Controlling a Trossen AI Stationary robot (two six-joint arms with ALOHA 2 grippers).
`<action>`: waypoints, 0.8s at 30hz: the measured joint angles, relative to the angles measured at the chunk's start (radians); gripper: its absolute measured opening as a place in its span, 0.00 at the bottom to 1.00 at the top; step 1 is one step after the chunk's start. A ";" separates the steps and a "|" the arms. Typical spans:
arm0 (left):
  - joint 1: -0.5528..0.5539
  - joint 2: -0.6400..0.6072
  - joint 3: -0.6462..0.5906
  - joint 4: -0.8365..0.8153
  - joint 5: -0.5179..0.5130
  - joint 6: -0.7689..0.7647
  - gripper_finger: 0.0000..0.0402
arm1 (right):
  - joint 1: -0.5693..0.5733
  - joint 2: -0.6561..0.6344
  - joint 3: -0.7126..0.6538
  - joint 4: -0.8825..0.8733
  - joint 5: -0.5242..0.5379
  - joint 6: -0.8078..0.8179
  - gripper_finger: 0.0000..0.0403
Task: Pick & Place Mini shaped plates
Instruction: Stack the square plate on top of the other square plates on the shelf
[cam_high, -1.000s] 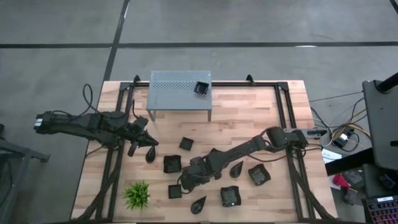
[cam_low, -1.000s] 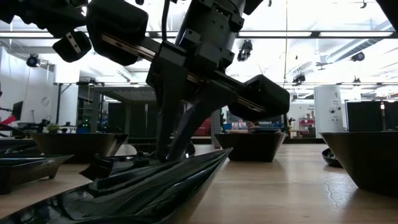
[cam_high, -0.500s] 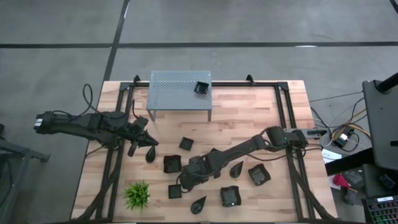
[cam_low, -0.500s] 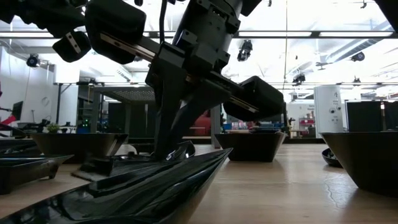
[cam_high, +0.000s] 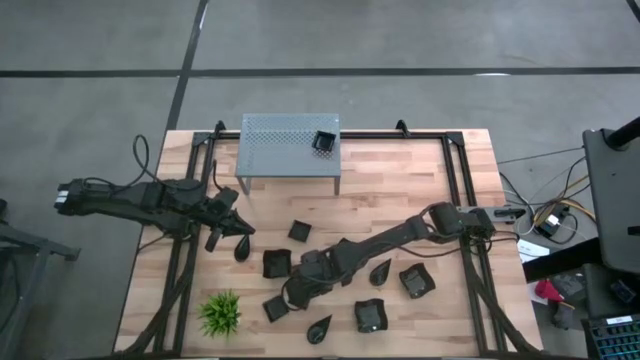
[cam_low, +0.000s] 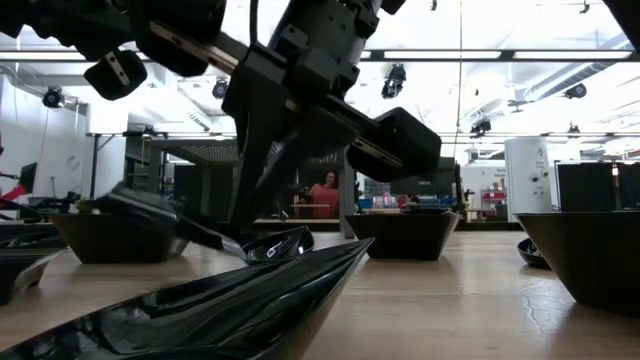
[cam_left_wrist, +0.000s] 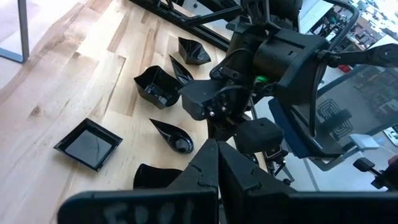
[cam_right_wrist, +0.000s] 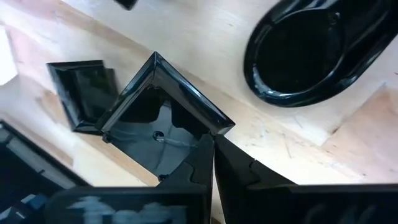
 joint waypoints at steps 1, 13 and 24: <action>0.000 0.000 0.000 0.000 0.005 -0.004 0.00 | 0.000 -0.004 0.000 0.004 0.001 -0.001 0.02; 0.000 -0.001 0.000 0.090 0.113 -0.176 0.00 | -0.011 -0.093 0.001 0.007 0.142 -0.008 0.02; 0.000 -0.004 0.000 0.234 0.116 -0.255 0.08 | -0.060 -0.183 0.001 0.005 0.363 -0.034 0.02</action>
